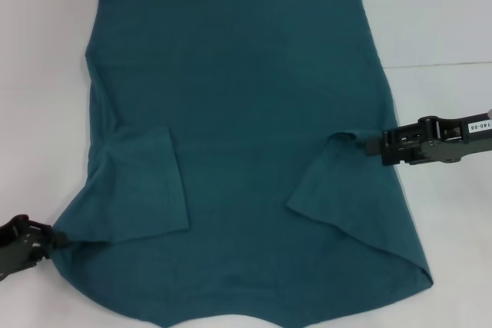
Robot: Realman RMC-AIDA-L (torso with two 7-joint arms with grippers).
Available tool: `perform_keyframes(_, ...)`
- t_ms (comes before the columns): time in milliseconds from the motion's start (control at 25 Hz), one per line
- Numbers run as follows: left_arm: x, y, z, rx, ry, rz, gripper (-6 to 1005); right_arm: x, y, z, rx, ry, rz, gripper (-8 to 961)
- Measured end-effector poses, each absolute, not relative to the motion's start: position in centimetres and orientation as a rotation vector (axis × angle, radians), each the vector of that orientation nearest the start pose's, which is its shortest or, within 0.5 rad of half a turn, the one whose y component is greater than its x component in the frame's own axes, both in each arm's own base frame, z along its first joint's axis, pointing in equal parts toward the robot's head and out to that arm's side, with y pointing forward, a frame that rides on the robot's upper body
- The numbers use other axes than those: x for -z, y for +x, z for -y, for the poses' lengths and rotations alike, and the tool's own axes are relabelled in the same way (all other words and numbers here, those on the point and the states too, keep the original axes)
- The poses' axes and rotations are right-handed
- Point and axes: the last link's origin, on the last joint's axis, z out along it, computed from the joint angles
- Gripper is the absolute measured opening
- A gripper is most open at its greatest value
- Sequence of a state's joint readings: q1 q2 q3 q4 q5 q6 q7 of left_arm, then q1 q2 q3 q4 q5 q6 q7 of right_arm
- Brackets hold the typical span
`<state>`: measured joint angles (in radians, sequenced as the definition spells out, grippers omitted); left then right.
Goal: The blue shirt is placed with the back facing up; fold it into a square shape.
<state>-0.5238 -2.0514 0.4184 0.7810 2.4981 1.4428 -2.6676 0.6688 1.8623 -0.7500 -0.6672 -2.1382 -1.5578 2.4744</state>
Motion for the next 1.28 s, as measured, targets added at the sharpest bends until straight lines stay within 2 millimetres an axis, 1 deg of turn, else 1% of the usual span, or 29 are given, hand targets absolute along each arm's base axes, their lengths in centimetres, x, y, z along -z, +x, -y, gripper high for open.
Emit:
perform_keyframes(80,-4.4,-34.4,-32.4,-0.566,2.079,-2.706,349,-7.5,26.1,-38.1,-0.469,-2.319,-1.824,613)
perform_keyframes(280,-4.5,-34.4,-32.2,-0.566,2.086,-2.693,125,-7.6,26.3,-38.1,-0.468,-2.315,-1.829,613)
perform_keyframes(400,-4.4,-34.0,-32.1,-0.577,2.117,-2.638,64,-7.6,26.6,-37.8,-0.461,-2.311,-1.836,612)
perform_keyframes(520,-4.4,-33.4,-32.1,-0.62,2.15,-2.567,4,-8.0,27.2,-37.1,-0.431,-2.319,-1.85,612)
perform_keyframes(720,-4.5,-33.0,-32.5,-0.638,2.168,-2.539,4,-9.5,28.9,-34.7,-0.285,-2.339,-1.939,612)
perform_keyframes(840,-4.5,-32.9,-32.8,-0.641,2.178,-2.542,4,-10.7,30.1,-33.4,-0.209,-2.296,-2.003,611)
perform_keyframes(960,-4.4,-32.8,-33.0,-0.641,2.187,-2.541,4,-11.6,31.1,-32.5,-0.143,-2.241,-2.039,611)
perform_keyframes(1120,-4.5,-32.7,-33.2,-0.645,2.193,-2.54,4,-11.6,32.2,-32.0,-0.048,-2.196,-2.053,611)
perform_keyframes(1280,-4.5,-32.8,-33.2,-0.651,2.19,-2.542,3,-10.6,32.0,-32.4,-0.026,-2.21,-2.025,611)
